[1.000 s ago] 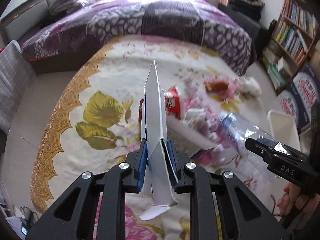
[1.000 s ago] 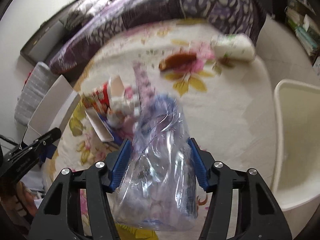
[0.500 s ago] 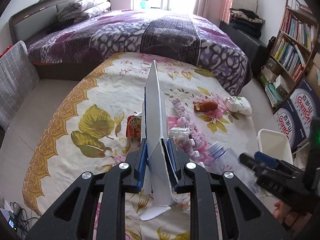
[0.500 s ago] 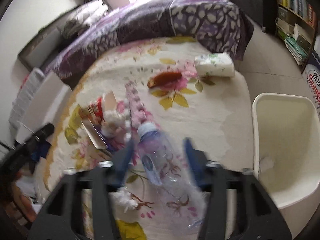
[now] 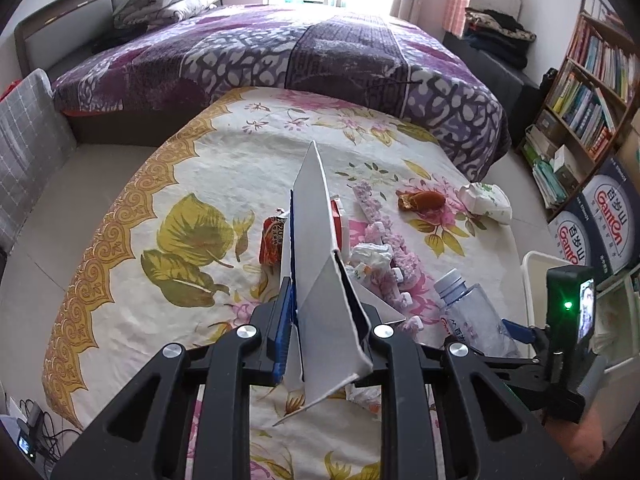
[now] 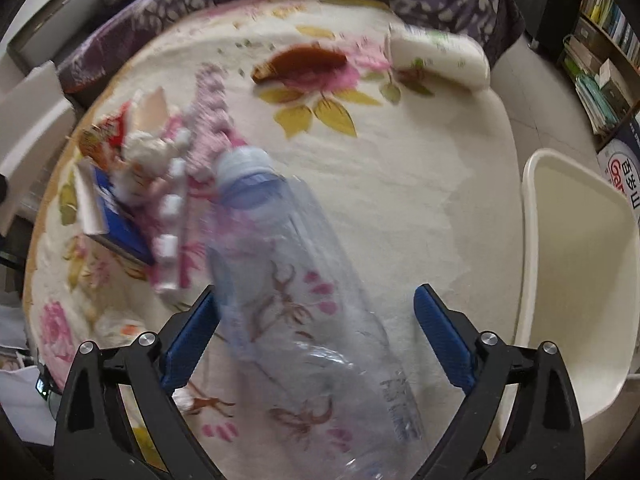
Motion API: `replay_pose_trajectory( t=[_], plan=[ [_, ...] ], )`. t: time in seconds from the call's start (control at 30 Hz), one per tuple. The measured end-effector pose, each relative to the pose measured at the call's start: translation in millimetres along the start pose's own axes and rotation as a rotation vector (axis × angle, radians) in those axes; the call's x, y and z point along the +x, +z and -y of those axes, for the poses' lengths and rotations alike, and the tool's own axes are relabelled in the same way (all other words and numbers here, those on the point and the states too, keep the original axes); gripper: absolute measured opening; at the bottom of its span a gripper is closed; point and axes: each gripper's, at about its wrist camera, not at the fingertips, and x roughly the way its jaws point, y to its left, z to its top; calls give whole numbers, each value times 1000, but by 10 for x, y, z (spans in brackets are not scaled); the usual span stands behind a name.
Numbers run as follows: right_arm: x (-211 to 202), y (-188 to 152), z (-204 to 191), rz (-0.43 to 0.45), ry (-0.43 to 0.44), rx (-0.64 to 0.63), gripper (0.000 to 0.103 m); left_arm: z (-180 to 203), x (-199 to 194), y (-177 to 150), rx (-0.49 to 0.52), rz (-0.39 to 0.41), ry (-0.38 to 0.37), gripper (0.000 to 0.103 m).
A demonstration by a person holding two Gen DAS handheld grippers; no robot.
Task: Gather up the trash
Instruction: 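Carry the bottle over the bin and open the right gripper while the left carries the carton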
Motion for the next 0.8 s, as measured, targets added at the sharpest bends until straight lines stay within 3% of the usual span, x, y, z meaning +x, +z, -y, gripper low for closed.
replay_pose_trajectory(
  t=[0.03,0.07,0.1,0.17,0.4,0.8],
  plan=[
    [0,-11,8,7,-12,3,79,7,13,-3,1,-3,0,22],
    [-41,-9,-8,28,-24,-9,64,15,27,-7,2,-6,1,22],
    [-57,3,-6,28,-14,-8,63,24,37,-11,3,-7,1,22],
    [-136,15,19,51,35,26,63,43,42,-17,6,-3,5,22],
    [-574,50,-29,220,64,52,63,106,-27,-8,4,47,17,22],
    [-1177,20,79,460,39,99,63,331,-286,31,-8,196,60,22]
  ],
)
